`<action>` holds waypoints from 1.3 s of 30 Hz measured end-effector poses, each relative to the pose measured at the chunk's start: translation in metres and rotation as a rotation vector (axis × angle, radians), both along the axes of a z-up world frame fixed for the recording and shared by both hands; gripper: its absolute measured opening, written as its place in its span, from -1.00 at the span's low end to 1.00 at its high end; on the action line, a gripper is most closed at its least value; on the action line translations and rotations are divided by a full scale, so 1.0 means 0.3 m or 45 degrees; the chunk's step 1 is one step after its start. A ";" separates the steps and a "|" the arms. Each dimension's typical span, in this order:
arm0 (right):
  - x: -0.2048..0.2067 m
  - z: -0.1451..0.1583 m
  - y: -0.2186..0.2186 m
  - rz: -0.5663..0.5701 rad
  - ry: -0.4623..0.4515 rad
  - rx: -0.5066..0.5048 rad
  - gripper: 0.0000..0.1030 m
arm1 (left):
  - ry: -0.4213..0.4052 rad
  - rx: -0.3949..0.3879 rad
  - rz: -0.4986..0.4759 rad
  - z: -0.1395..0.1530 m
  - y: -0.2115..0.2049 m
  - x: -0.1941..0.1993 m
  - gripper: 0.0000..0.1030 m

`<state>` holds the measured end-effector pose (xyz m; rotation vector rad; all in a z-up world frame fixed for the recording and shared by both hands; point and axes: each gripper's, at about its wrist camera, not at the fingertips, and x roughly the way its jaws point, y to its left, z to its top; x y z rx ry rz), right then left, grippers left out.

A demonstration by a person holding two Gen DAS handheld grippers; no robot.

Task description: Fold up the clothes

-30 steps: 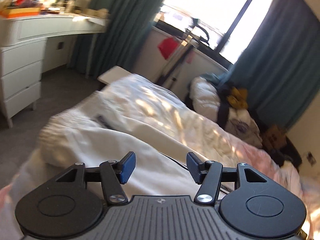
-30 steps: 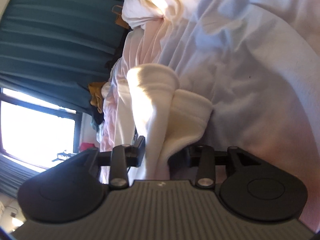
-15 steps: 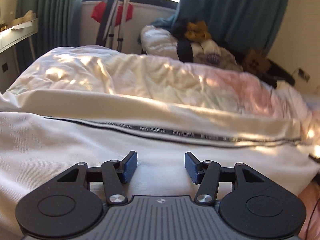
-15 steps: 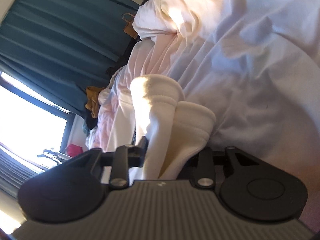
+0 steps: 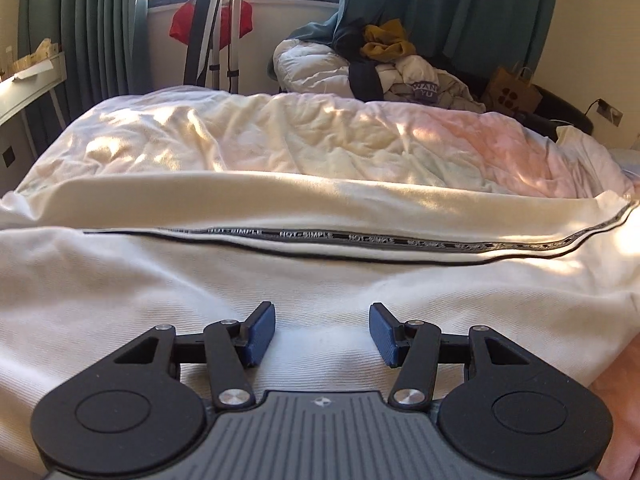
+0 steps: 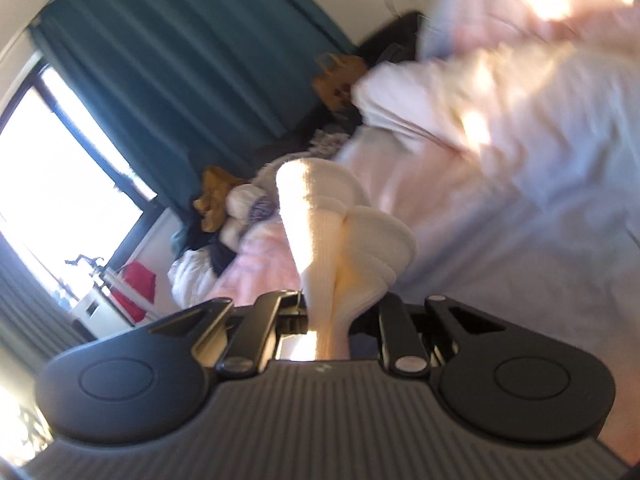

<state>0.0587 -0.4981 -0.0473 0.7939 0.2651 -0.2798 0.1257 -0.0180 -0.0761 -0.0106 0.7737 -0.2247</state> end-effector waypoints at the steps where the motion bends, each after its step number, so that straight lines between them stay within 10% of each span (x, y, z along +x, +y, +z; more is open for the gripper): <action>1: 0.005 0.038 0.027 0.017 -0.010 -0.032 -0.72 | -0.007 -0.007 -0.008 0.011 0.002 -0.005 0.06; 12: 0.036 0.330 0.520 0.294 -0.093 -0.527 -0.72 | -0.086 -0.128 0.013 0.105 0.100 -0.034 0.08; 21: 0.013 0.218 1.007 0.607 -0.040 -0.792 -0.73 | -0.149 -0.234 0.053 0.172 0.192 -0.064 0.12; 30: 0.001 -0.119 1.360 0.930 0.360 -1.037 -0.73 | -0.072 -0.393 0.065 0.136 0.244 -0.038 0.14; 39: -0.047 -0.030 1.389 0.868 0.112 -1.037 -0.72 | -0.079 -0.545 0.105 0.132 0.286 -0.038 0.15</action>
